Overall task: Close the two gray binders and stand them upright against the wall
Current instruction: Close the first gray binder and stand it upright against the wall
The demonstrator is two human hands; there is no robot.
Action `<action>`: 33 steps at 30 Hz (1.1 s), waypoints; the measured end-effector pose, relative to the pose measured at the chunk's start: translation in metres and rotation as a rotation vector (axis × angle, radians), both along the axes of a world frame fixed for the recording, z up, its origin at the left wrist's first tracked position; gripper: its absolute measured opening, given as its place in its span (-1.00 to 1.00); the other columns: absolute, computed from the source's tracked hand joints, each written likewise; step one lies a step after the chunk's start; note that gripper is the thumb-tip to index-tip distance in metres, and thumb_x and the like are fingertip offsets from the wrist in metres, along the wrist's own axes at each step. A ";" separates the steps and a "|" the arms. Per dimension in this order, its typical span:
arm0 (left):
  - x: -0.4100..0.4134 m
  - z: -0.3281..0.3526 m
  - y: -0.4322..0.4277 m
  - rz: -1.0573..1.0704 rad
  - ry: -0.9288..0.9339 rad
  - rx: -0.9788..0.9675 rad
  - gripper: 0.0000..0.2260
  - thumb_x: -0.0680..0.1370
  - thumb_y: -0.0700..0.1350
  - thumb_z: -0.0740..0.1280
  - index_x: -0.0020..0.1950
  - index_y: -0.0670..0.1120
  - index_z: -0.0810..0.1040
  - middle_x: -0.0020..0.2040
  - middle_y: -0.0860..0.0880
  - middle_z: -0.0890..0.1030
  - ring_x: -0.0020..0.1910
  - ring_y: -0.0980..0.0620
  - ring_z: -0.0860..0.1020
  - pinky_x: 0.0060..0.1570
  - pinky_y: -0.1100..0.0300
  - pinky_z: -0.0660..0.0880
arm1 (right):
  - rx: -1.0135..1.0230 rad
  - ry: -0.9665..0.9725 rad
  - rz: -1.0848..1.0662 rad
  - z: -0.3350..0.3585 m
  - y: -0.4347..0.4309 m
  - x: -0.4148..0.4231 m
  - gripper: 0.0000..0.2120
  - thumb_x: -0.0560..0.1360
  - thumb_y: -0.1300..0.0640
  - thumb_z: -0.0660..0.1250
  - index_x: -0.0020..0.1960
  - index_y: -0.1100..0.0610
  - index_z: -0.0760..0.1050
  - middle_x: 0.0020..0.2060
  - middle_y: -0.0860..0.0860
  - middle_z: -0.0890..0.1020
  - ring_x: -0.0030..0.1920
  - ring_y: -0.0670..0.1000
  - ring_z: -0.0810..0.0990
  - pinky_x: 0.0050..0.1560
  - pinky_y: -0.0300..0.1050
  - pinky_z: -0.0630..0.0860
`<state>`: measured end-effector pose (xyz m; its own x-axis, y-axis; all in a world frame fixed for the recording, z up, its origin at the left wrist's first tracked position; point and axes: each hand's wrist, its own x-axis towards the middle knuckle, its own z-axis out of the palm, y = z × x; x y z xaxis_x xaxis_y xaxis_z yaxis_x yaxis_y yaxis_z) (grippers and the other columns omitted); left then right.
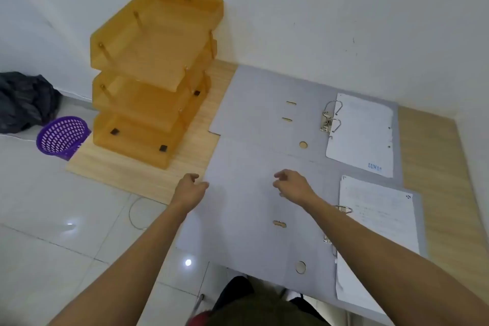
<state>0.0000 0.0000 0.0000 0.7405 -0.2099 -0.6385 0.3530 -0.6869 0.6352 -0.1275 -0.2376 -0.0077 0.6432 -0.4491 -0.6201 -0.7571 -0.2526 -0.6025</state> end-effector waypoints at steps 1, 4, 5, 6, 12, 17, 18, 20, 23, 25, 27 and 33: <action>0.001 -0.003 -0.002 0.012 0.015 0.013 -0.47 0.62 -0.09 0.30 0.57 -0.18 0.27 0.51 -0.16 0.38 0.35 -0.15 0.47 0.14 0.08 0.39 | -0.028 0.006 0.010 -0.002 0.004 0.004 -0.57 0.56 0.11 0.29 0.42 0.12 0.45 0.40 0.10 0.50 0.35 0.11 0.51 0.31 -0.07 0.45; 0.001 -0.022 -0.003 -0.016 0.027 0.075 -0.40 0.59 -0.06 0.33 0.58 -0.17 0.24 0.53 -0.17 0.33 0.42 -0.21 0.40 0.35 -0.05 0.40 | -0.074 0.036 0.046 -0.009 0.014 0.009 -0.47 0.57 0.11 0.26 0.53 0.10 0.30 0.54 0.06 0.33 0.50 0.09 0.34 0.39 -0.05 0.34; -0.001 -0.024 -0.004 -0.057 0.013 0.122 -0.40 0.58 -0.05 0.33 0.58 -0.16 0.25 0.53 -0.18 0.32 0.46 -0.24 0.34 0.41 -0.07 0.35 | -0.087 0.061 0.076 -0.014 0.018 0.007 -0.41 0.57 0.08 0.25 0.58 0.10 0.22 0.59 0.05 0.21 0.56 0.09 0.23 0.47 -0.02 0.26; -0.003 -0.026 -0.004 -0.089 0.004 0.159 -0.40 0.58 -0.05 0.33 0.58 -0.16 0.26 0.52 -0.18 0.31 0.48 -0.26 0.31 0.42 -0.08 0.31 | -0.099 0.103 0.124 -0.020 0.021 0.005 -0.35 0.58 0.04 0.24 0.61 0.09 0.13 0.64 0.04 0.09 0.61 0.10 0.10 0.53 0.03 0.18; 0.003 -0.030 -0.001 0.011 0.046 0.114 -0.43 0.49 0.04 0.40 0.46 -0.13 0.42 0.39 -0.16 0.45 0.34 -0.22 0.46 0.32 -0.11 0.45 | -0.069 0.201 0.182 -0.029 0.048 0.012 -0.25 0.57 -0.12 0.22 0.65 -0.06 -0.06 0.64 -0.06 -0.23 0.61 0.17 -0.33 0.54 0.25 0.02; 0.017 -0.008 0.006 0.075 0.140 -0.029 -0.64 0.60 -0.03 0.35 0.34 -0.15 0.48 0.23 -0.08 0.59 0.06 -0.04 0.57 0.01 0.08 0.49 | 0.063 0.108 0.131 -0.009 0.043 0.021 -0.32 0.62 -0.15 0.18 0.65 -0.07 -0.01 0.65 -0.08 -0.16 0.61 0.19 -0.30 0.54 0.23 -0.08; 0.017 0.001 0.009 0.066 0.156 -0.066 -0.68 0.61 -0.02 0.33 0.31 -0.13 0.50 0.23 -0.09 0.61 0.03 -0.02 0.58 -0.02 0.10 0.50 | 0.090 0.067 0.122 -0.004 0.044 0.021 -0.33 0.62 -0.15 0.17 0.64 -0.07 0.00 0.65 -0.09 -0.15 0.62 0.17 -0.29 0.55 0.22 -0.08; 0.014 0.021 0.012 0.018 0.198 -0.154 -0.73 0.63 0.03 0.30 0.25 -0.09 0.54 0.22 -0.10 0.64 0.03 -0.03 0.63 -0.02 0.10 0.53 | 0.125 -0.015 0.110 0.005 0.046 0.022 -0.33 0.61 -0.19 0.17 0.64 -0.08 0.03 0.65 -0.10 -0.14 0.62 0.14 -0.28 0.55 0.19 -0.08; 0.003 0.050 0.005 -0.087 0.272 -0.297 -0.67 0.64 0.12 0.26 0.32 0.00 0.56 0.25 0.01 0.68 0.17 0.00 0.68 0.17 0.05 0.57 | 0.151 -0.122 0.099 0.022 0.046 0.020 -0.33 0.60 -0.24 0.15 0.63 -0.10 0.05 0.65 -0.11 -0.11 0.63 0.10 -0.23 0.56 0.16 -0.08; -0.008 0.069 -0.007 -0.114 0.343 -0.421 -0.61 0.65 0.15 0.23 0.42 0.04 0.51 0.32 0.05 0.65 0.24 0.03 0.66 0.25 0.03 0.54 | 0.170 -0.192 0.093 0.034 0.042 0.017 -0.33 0.59 -0.28 0.14 0.63 -0.12 0.07 0.65 -0.11 -0.09 0.64 0.04 -0.16 0.60 0.14 -0.06; -0.019 0.085 -0.021 -0.106 0.411 -0.512 -0.56 0.66 0.17 0.17 0.47 0.01 0.49 0.37 0.00 0.62 0.32 -0.02 0.61 0.35 -0.03 0.46 | 0.186 -0.252 0.089 0.046 0.034 0.009 -0.33 0.59 -0.28 0.14 0.63 -0.12 0.06 0.65 -0.12 -0.07 0.64 -0.02 -0.09 0.60 0.06 -0.03; -0.062 0.129 -0.078 -0.213 0.427 -0.593 -0.53 0.66 0.23 0.08 0.46 0.08 0.49 0.34 -0.03 0.65 0.32 -0.08 0.62 0.28 -0.04 0.49 | 0.306 -0.428 -0.034 0.078 0.008 -0.025 -0.29 0.56 -0.34 0.13 0.62 -0.20 -0.01 0.64 -0.16 -0.03 0.62 -0.08 0.00 0.59 0.08 0.07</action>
